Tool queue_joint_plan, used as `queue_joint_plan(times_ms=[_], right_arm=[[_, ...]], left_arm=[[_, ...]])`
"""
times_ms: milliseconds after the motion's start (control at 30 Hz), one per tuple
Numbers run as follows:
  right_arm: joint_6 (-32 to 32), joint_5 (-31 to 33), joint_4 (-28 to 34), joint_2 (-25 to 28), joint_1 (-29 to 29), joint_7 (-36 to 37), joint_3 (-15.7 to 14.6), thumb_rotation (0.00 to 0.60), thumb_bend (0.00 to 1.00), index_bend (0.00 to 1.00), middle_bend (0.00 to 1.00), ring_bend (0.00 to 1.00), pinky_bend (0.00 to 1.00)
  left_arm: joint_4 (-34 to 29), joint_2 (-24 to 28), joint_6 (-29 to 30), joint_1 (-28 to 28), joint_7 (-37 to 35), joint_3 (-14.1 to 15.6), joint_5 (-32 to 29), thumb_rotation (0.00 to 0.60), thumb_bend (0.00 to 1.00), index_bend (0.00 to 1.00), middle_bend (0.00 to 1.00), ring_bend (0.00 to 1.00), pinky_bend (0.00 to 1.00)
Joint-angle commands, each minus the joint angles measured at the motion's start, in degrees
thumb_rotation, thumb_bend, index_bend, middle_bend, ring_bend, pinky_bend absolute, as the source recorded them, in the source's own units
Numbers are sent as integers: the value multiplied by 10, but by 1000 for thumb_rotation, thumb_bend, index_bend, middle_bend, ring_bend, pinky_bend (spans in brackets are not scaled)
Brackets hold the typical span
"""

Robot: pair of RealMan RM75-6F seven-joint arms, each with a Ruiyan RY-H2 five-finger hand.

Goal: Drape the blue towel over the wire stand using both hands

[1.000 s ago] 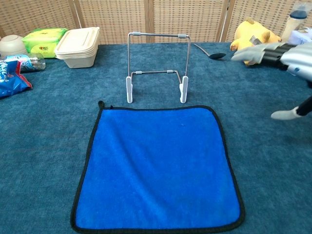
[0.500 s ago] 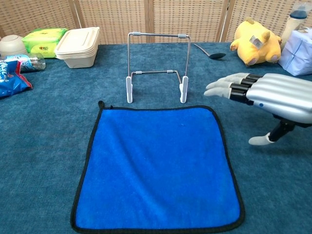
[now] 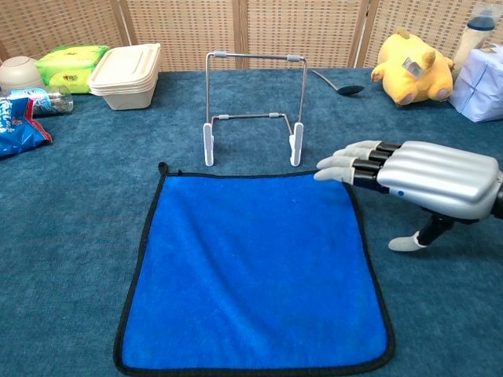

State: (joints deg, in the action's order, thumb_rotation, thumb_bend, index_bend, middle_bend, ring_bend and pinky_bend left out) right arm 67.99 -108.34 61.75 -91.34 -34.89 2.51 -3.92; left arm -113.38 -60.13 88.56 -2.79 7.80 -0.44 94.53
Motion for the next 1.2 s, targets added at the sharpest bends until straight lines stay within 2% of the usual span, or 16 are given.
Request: queue_joint_plan(times_ms=[33, 500, 700, 1100, 1200], right_arm=[[-1, -2, -9, -7, -5, 2, -5, 600, 165, 41, 64, 0, 0], [-13, 10, -24, -29, -29, -1, -9, 600, 166, 43, 64, 0, 0], [-17, 13, -15, -31, -40, -2, -9, 600, 208, 41, 64, 0, 0], [-27, 24, 9, -35, -56, -10, -4, 600, 202, 41, 65, 0, 0], [-30, 25, 9, -40, -59, -12, -4, 600, 232, 48, 66, 0, 0]], left_arm=[[1, 0, 2, 1, -2, 1, 0, 600, 344, 295, 229, 173, 240], [15, -4, 7, 5, -16, 3, -4, 600, 344, 295, 229, 174, 240], [22, -5, 8, 7, -26, 2, -9, 600, 344, 295, 229, 174, 238], [29, -9, 7, 4, -33, 1, -9, 600, 343, 294, 228, 174, 234], [30, -9, 9, 5, -34, 1, -9, 600, 344, 293, 228, 173, 232]])
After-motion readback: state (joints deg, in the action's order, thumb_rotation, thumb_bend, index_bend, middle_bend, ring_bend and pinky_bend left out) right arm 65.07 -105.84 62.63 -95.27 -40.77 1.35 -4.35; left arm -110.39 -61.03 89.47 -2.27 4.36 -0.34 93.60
